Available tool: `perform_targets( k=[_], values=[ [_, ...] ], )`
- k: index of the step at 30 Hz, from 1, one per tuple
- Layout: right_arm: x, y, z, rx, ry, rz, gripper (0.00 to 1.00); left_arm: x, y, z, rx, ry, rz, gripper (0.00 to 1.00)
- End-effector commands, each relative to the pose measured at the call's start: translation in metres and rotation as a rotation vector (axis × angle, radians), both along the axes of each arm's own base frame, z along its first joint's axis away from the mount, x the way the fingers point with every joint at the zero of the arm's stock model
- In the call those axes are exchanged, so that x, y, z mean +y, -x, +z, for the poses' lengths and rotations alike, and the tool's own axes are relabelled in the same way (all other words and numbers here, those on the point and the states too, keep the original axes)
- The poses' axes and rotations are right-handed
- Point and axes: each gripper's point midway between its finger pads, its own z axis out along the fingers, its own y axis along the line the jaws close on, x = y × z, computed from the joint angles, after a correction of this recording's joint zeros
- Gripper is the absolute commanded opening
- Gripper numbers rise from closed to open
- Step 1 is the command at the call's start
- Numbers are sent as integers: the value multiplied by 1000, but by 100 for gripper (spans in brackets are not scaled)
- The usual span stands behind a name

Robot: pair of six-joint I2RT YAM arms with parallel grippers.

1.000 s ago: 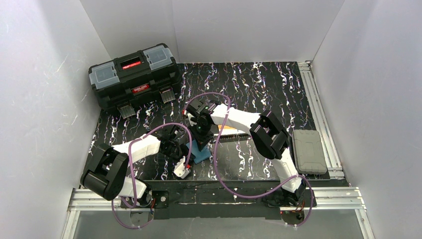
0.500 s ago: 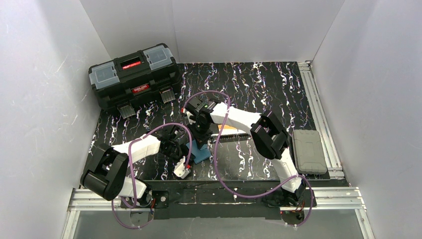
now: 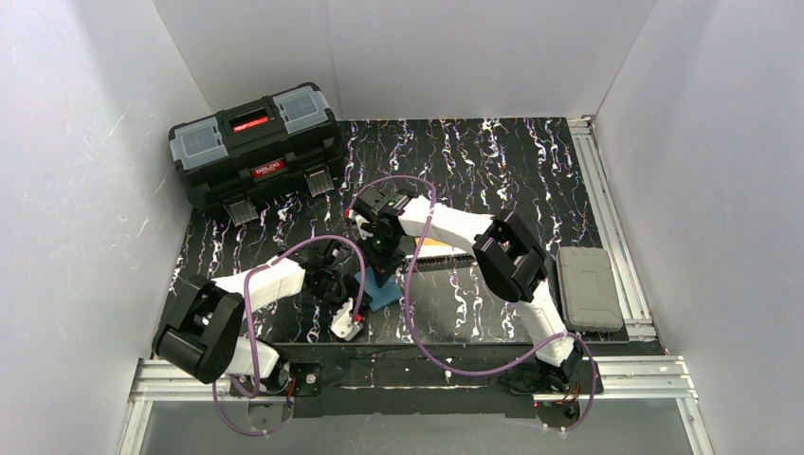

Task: Put the credit cards into the card holder
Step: Close the card holder at the center of the board.

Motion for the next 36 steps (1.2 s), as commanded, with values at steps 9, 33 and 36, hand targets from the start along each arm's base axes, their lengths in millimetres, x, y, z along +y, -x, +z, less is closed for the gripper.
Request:
perform_targets(
  k=[9,33,36],
  values=[
    [14,2,-3,17,-16,15,1,2,18,-7,-96,4,-198,11],
    [26,-1,-29,49,29,23,1,4,18,-6,-93,1,-175,11],
    [26,3,-38,40,73,36,1,6,17,-7,-95,-9,-157,11]
  ],
)
